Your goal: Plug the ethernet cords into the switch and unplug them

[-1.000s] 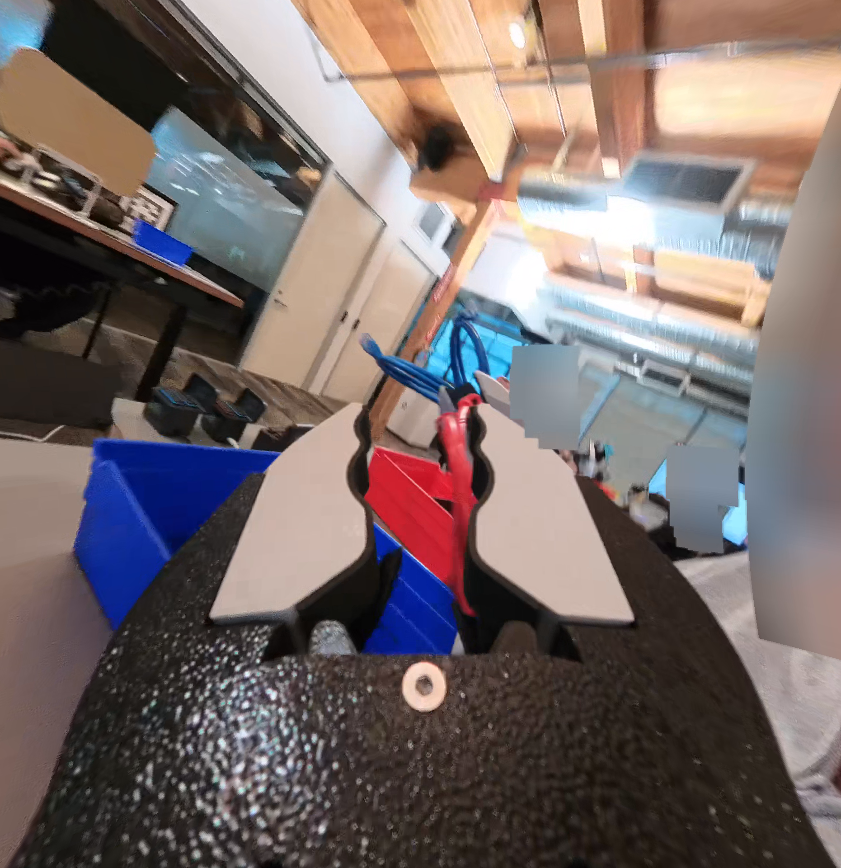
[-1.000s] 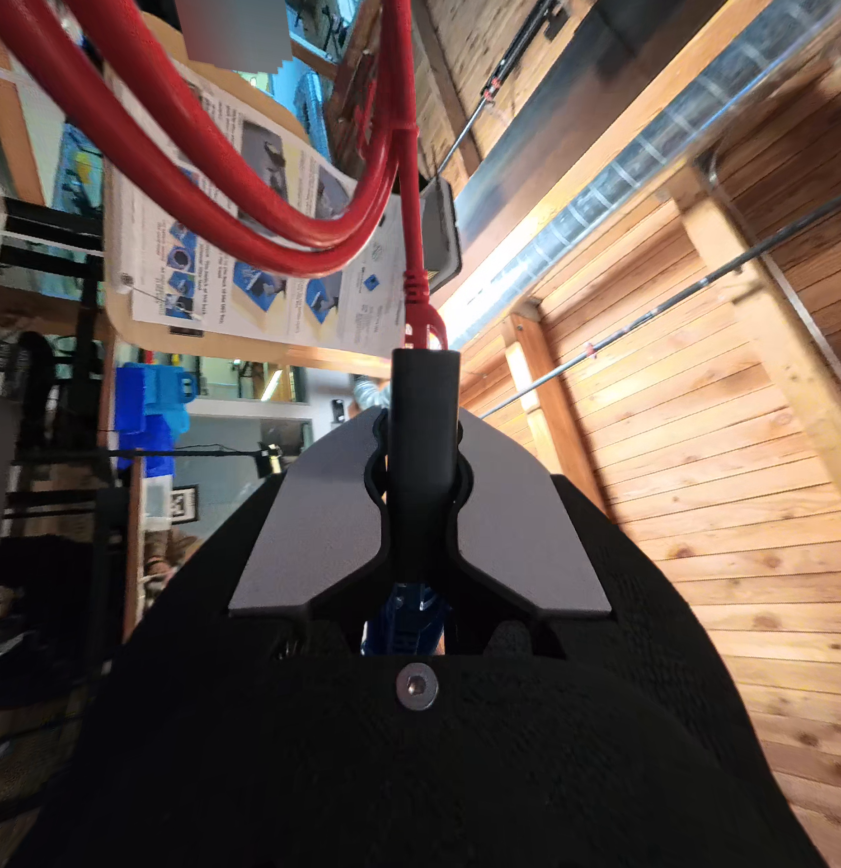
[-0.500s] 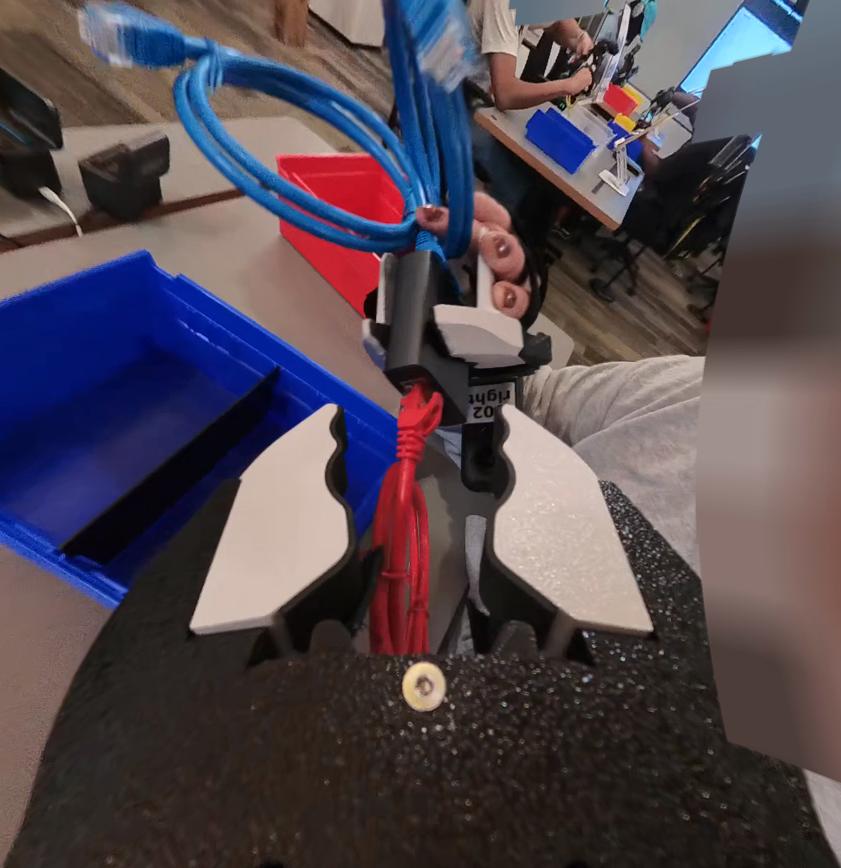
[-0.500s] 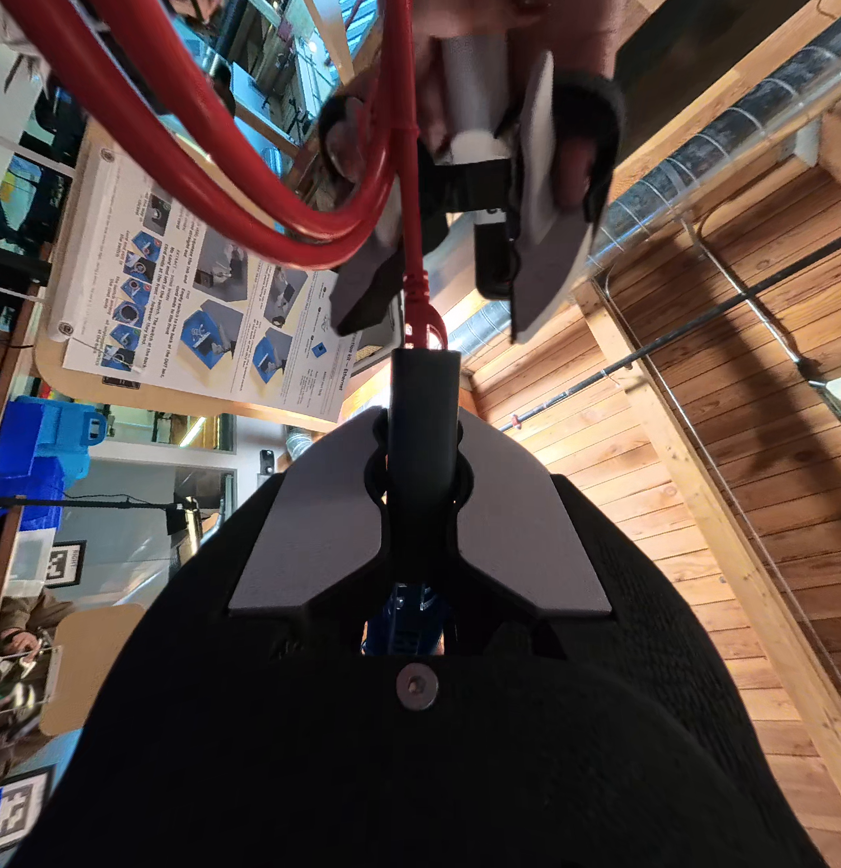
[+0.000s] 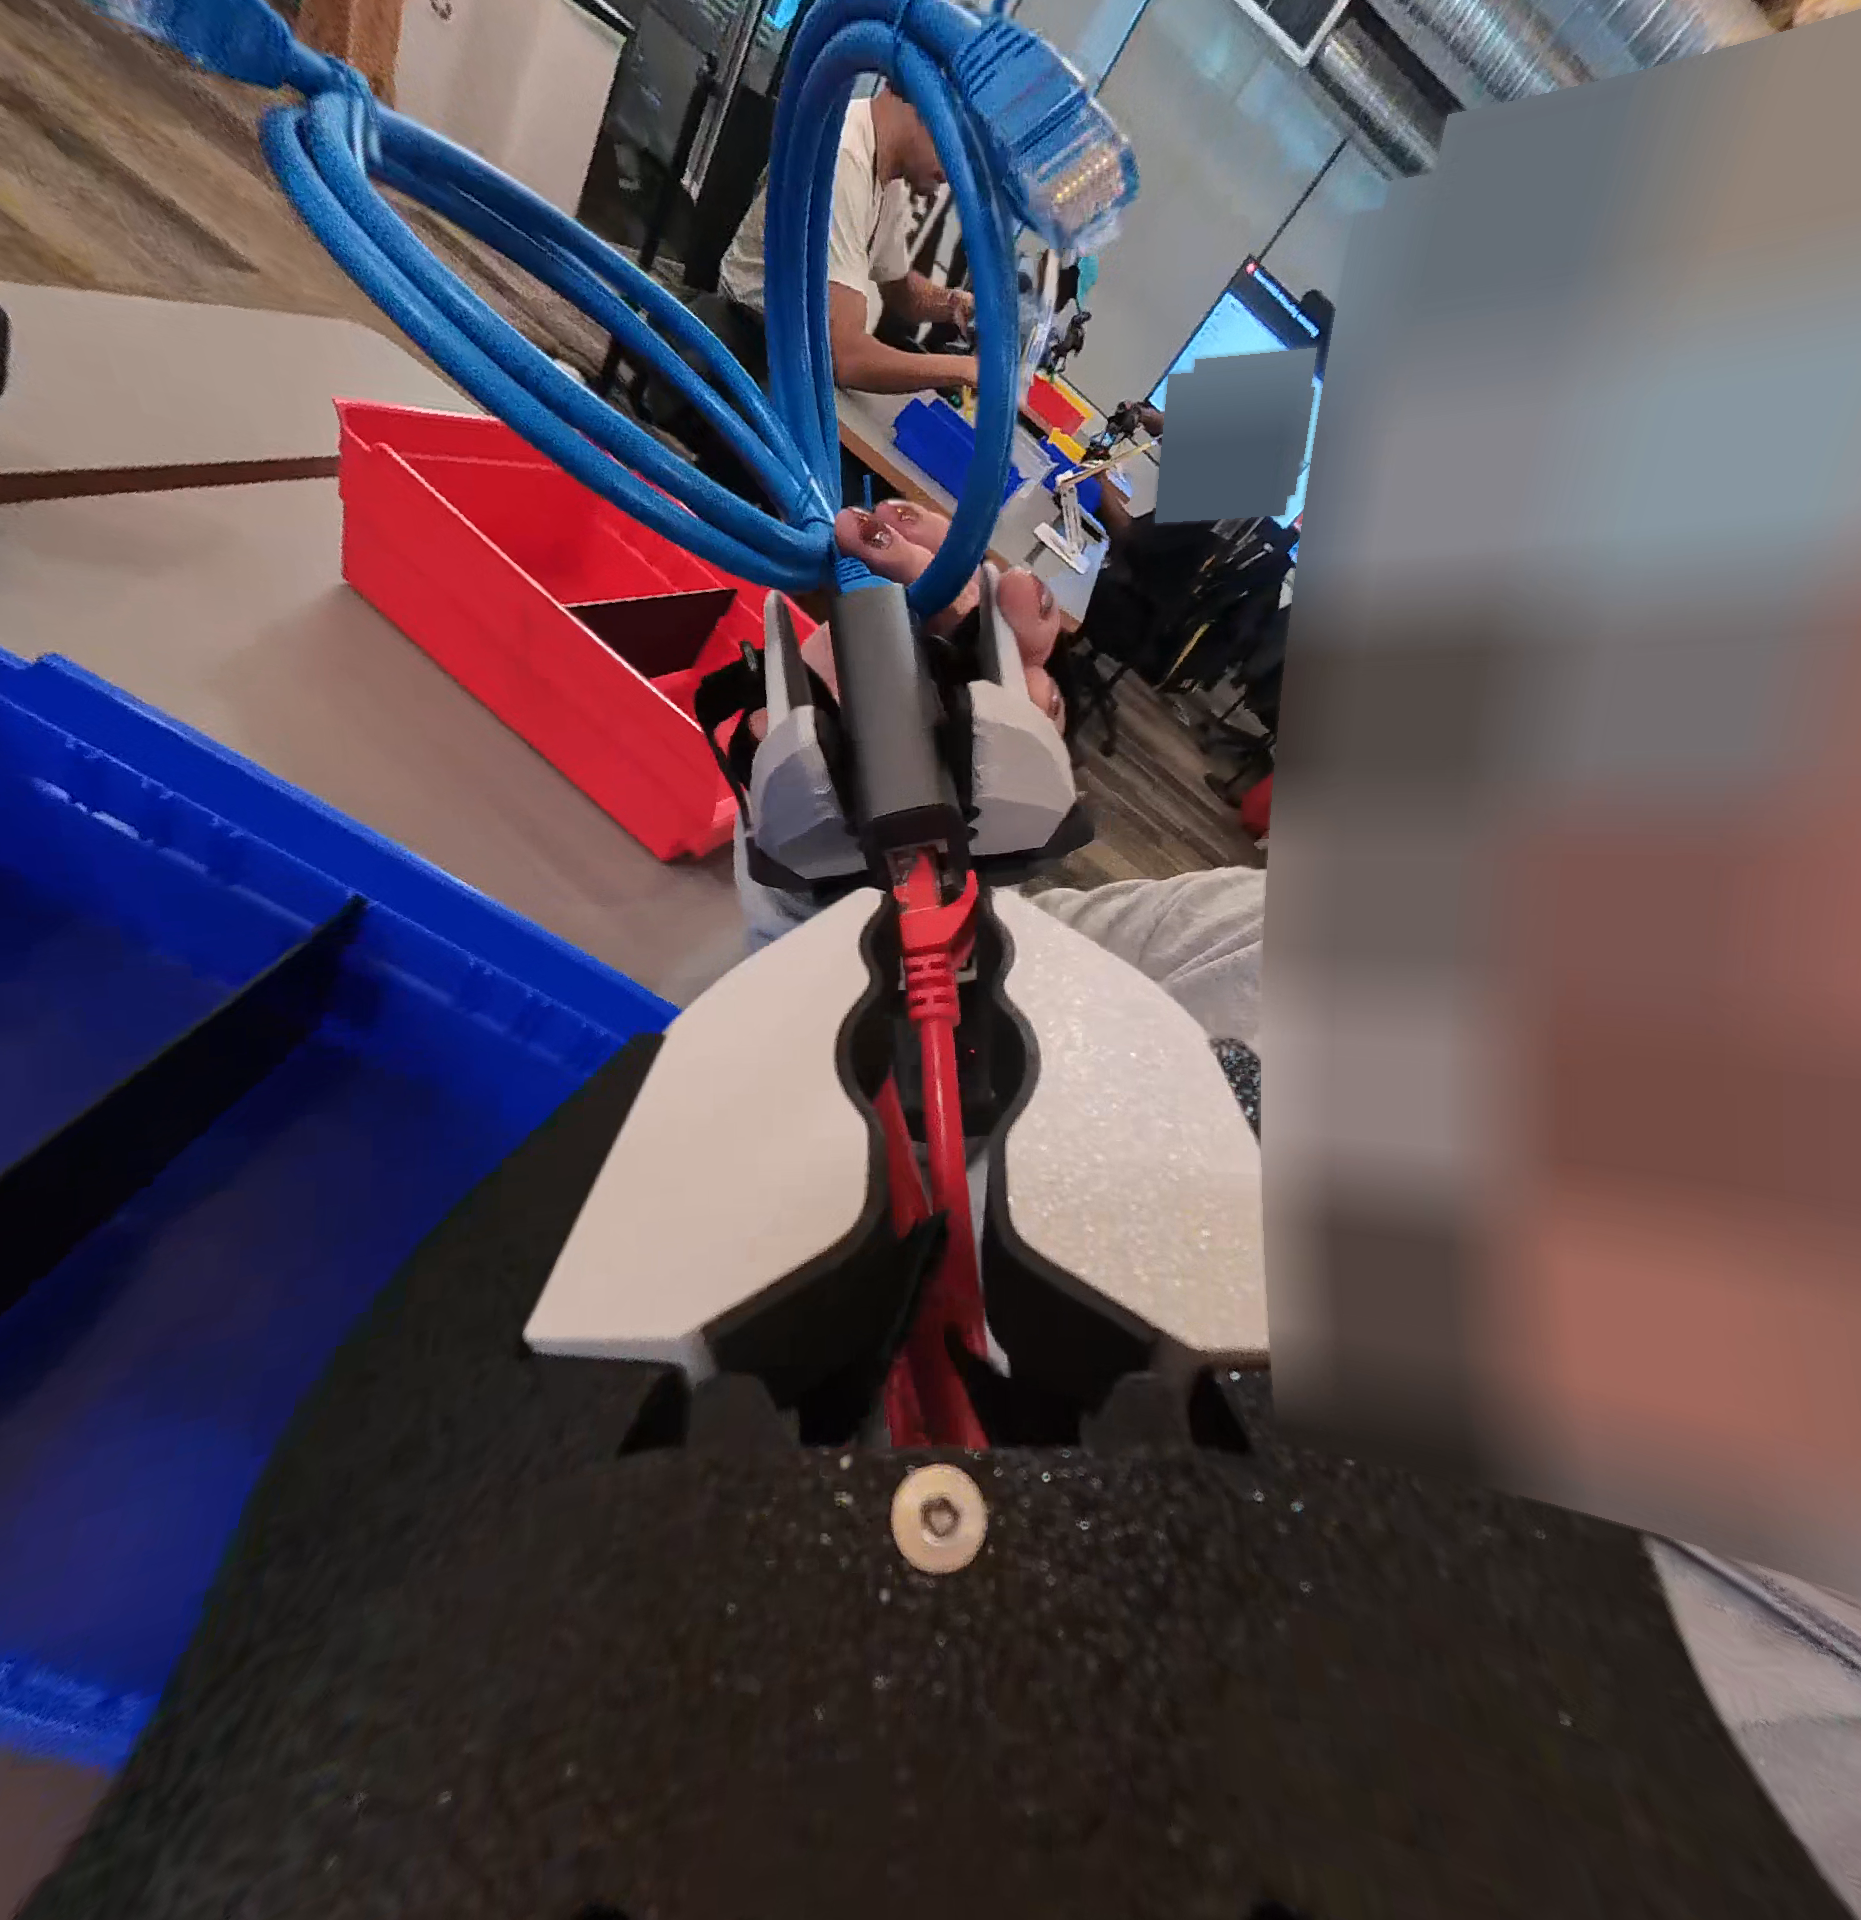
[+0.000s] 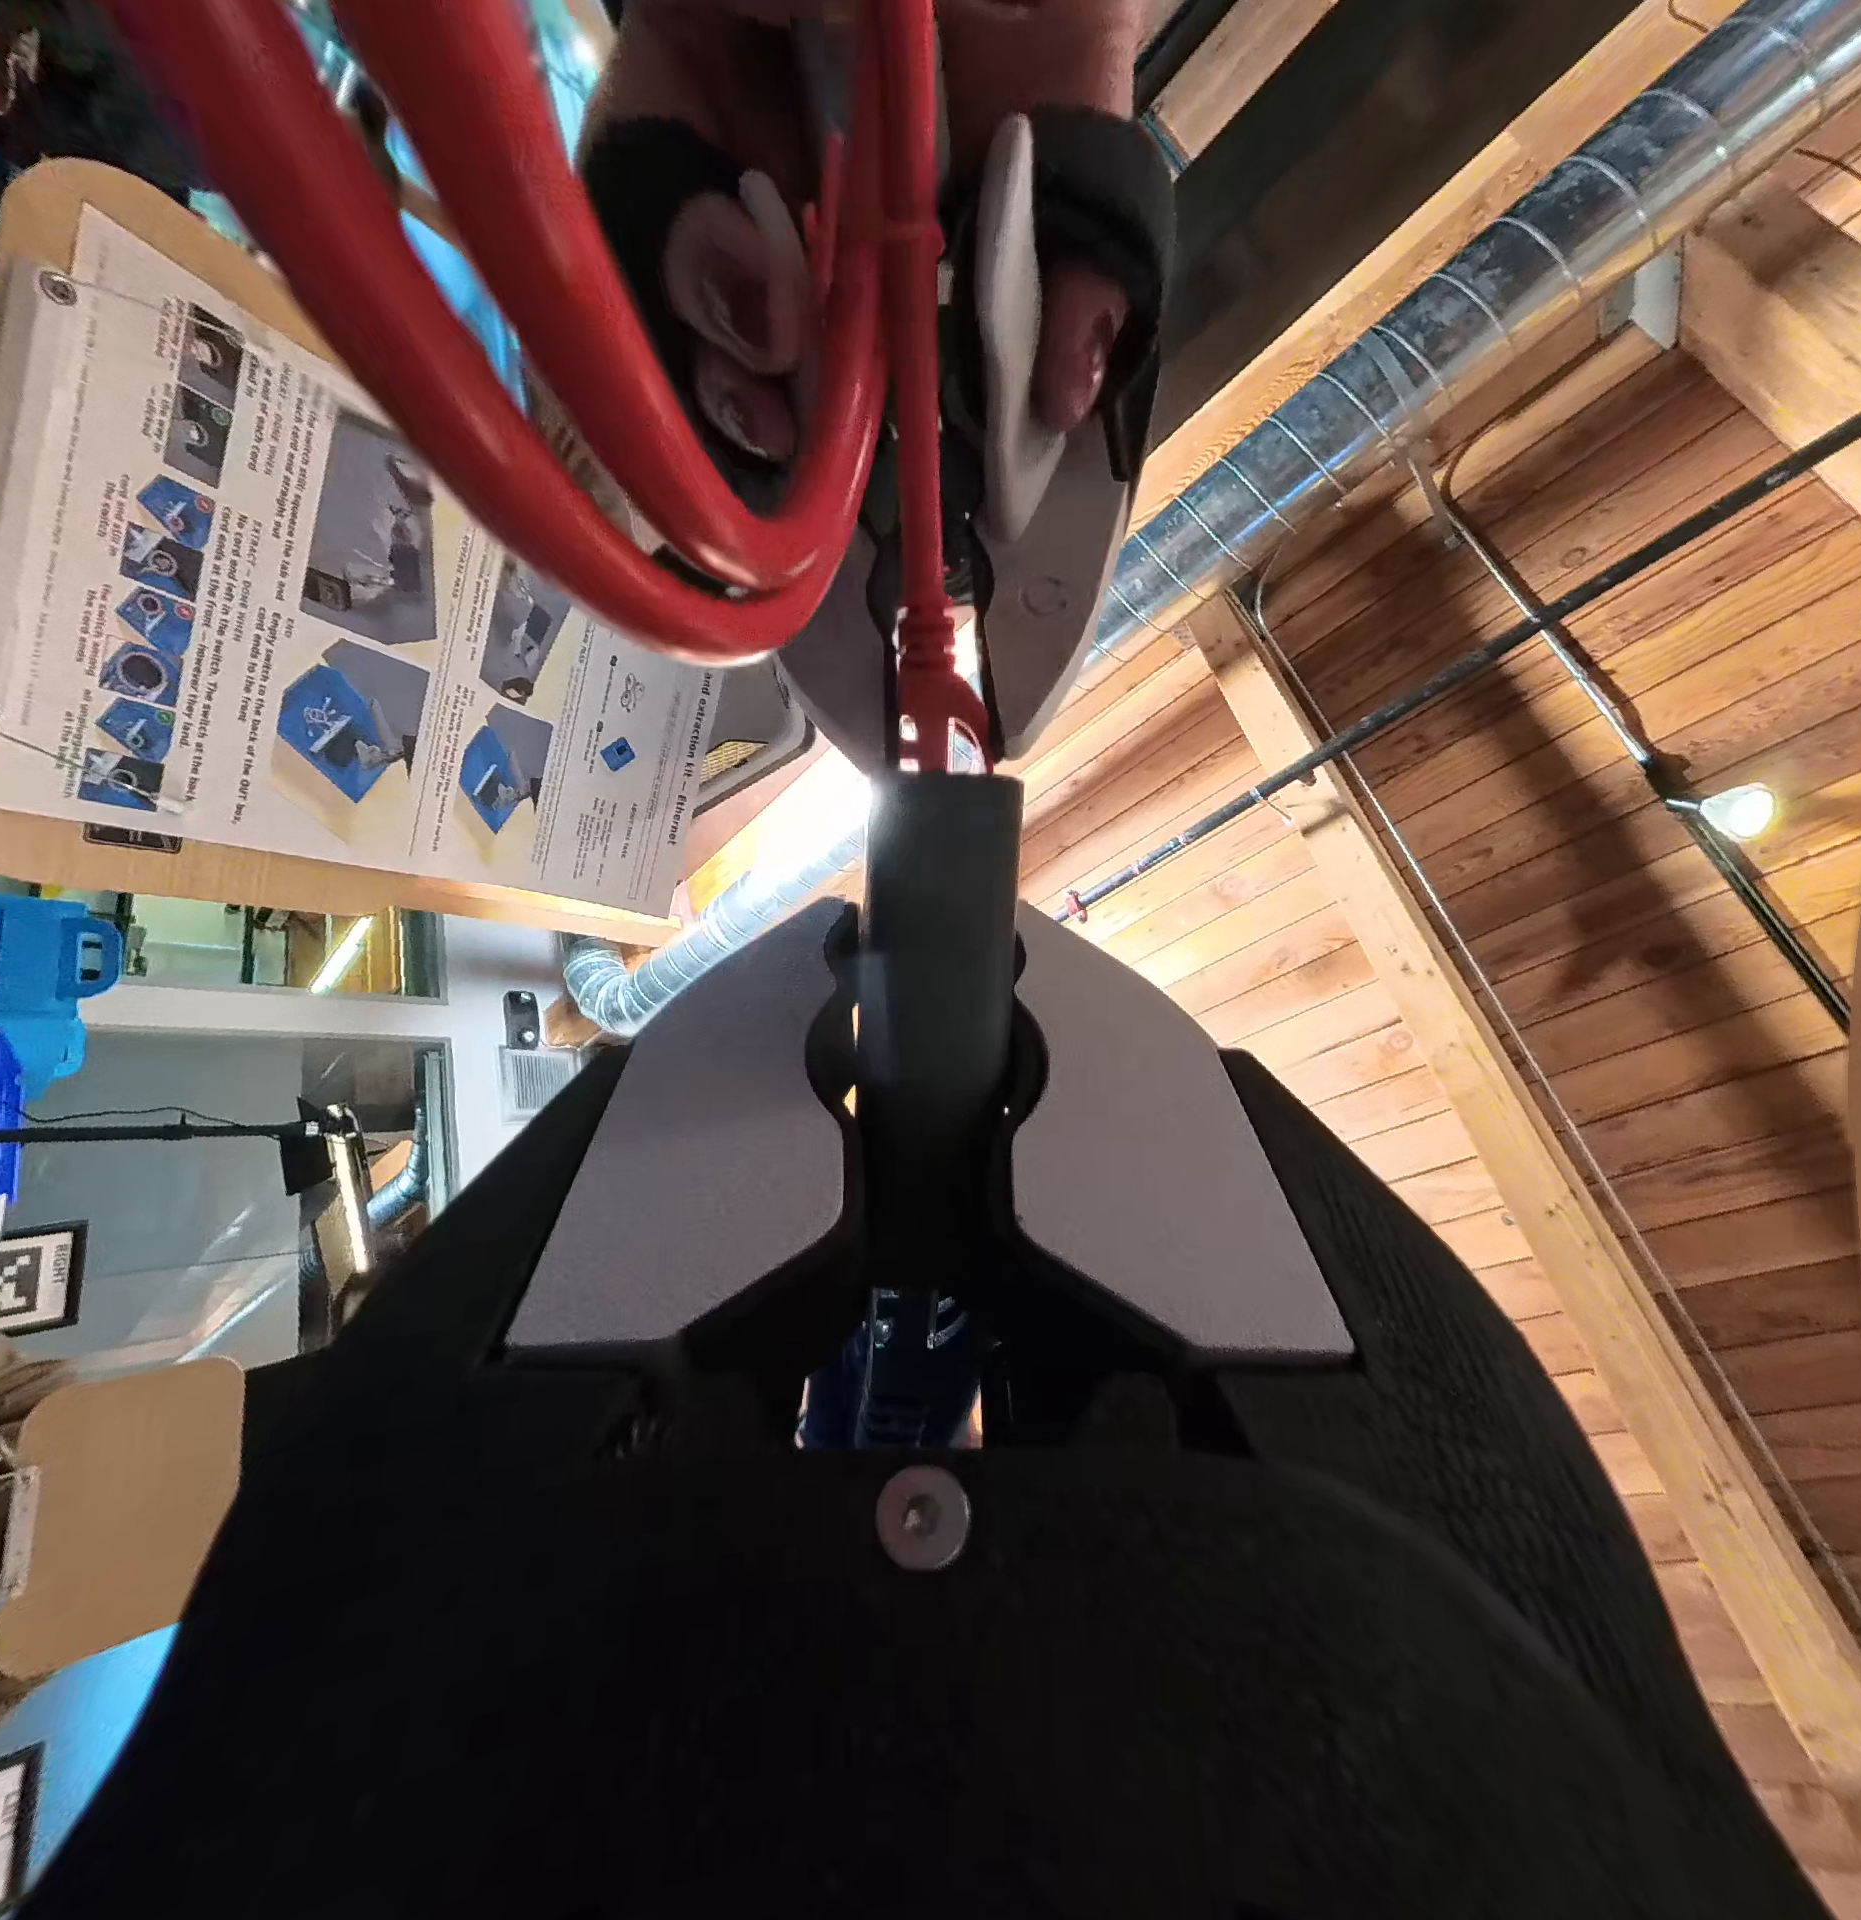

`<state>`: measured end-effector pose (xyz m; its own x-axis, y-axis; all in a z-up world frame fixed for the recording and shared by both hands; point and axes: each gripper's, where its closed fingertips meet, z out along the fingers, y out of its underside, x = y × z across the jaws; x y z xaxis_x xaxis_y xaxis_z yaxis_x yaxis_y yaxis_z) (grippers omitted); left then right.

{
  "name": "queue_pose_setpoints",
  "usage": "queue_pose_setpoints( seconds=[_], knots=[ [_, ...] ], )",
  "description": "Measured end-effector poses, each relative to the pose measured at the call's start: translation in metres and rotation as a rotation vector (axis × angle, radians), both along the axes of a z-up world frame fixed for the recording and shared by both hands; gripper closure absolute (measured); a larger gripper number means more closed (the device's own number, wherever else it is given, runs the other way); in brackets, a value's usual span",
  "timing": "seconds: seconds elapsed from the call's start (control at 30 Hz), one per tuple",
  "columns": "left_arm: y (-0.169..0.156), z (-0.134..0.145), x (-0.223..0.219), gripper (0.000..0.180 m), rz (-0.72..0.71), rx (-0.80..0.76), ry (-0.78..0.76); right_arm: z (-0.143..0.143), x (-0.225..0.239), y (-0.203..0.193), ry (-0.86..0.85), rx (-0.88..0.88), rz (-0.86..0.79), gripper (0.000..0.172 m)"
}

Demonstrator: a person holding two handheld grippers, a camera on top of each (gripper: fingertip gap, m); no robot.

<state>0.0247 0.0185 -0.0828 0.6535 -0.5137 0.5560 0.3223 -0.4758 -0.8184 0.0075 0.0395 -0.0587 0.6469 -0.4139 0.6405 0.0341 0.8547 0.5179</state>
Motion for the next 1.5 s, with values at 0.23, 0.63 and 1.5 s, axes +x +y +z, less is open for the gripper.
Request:
queue_pose_setpoints(
  seconds=[0.23,0.63,1.5],
  knots=[
    [0.004,0.004,-0.009,0.168,0.074,0.109,0.197,-0.005,-0.01,0.007,-0.085,-0.031,-0.017,0.134],
    [0.015,0.018,-0.038,0.168,0.413,0.372,0.896,-0.01,-0.013,0.009,-0.26,-0.189,0.119,0.115],
    [0.007,0.006,-0.083,0.168,0.647,0.392,1.404,0.004,0.045,0.017,-0.928,-0.895,0.424,0.154]
  ],
)
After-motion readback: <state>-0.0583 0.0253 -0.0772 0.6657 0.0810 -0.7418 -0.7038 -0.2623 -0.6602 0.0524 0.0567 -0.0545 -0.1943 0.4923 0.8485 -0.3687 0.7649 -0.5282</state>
